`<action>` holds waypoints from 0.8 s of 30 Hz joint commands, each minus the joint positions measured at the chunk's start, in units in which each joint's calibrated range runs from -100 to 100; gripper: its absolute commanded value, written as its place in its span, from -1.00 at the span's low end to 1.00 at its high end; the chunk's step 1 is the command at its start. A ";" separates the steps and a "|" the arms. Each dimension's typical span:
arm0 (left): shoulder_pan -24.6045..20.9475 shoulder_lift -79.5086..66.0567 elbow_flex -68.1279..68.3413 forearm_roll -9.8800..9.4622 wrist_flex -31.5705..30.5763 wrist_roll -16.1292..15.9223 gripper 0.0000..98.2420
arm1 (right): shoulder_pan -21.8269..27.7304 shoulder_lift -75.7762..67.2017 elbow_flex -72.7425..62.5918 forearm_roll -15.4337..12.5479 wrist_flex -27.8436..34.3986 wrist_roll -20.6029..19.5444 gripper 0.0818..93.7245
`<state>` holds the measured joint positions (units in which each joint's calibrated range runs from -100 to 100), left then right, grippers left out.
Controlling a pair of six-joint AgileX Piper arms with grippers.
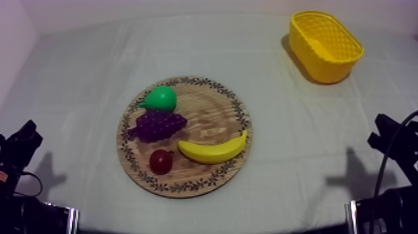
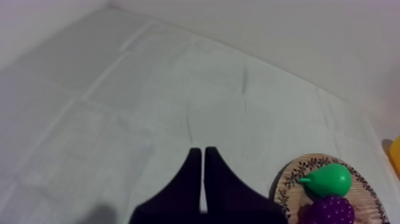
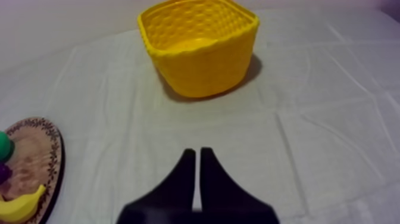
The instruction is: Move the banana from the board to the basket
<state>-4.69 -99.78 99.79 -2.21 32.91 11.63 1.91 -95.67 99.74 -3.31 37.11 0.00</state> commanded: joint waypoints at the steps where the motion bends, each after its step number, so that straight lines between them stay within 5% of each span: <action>1: 0.02 -0.05 -0.01 0.03 -0.01 0.00 -1.00 | -0.48 0.00 -0.07 0.36 0.11 -0.53 -0.99; 24: 0.02 -0.05 -0.01 0.03 -0.01 -0.01 -1.00 | -2.81 0.00 0.03 2.41 1.34 0.99 -0.98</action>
<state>-4.69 -99.78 99.79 -2.21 32.91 11.63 -0.89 -95.67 99.74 -0.93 38.46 0.93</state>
